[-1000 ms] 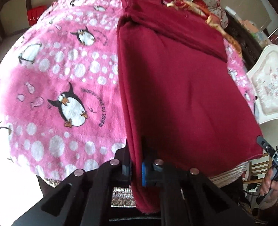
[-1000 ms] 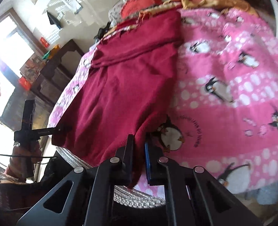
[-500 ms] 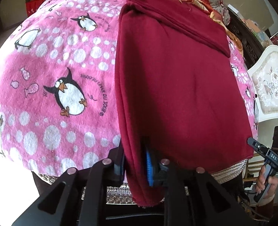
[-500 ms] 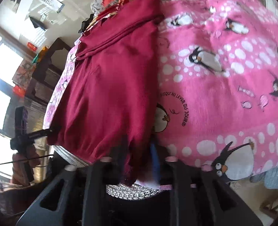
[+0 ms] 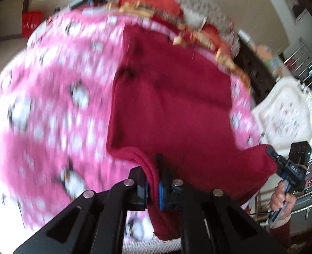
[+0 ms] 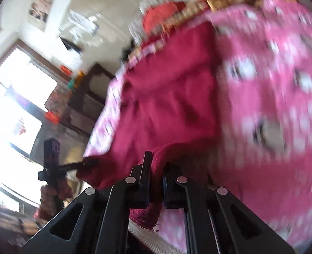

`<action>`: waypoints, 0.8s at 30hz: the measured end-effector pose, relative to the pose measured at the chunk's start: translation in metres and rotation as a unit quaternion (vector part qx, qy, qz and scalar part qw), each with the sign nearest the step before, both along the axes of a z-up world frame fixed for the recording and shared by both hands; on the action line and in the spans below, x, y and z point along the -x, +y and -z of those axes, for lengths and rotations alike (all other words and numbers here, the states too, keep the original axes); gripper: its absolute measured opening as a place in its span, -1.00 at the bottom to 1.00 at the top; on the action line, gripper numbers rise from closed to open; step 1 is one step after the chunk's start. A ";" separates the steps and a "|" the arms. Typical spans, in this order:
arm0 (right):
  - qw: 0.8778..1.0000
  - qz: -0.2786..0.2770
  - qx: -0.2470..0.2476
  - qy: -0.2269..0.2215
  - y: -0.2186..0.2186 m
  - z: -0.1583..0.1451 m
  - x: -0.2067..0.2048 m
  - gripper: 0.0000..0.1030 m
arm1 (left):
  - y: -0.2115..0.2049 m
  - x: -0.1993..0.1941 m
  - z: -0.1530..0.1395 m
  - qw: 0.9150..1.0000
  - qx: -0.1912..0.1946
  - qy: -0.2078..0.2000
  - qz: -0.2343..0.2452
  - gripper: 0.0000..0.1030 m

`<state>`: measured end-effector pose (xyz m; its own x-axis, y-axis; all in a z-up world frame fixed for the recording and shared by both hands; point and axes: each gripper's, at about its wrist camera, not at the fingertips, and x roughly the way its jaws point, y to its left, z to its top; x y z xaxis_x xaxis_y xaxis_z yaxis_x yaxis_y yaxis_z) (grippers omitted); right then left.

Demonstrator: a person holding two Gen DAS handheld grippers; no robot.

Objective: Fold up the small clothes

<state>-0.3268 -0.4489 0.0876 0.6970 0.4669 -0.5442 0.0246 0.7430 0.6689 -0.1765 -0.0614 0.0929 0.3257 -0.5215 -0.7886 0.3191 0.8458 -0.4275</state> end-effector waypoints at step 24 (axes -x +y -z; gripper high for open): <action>0.992 0.092 0.082 0.005 -0.077 -0.005 -0.234 -1.00 | -0.072 -0.240 0.003 0.996 -0.013 -0.060 -0.065 -0.80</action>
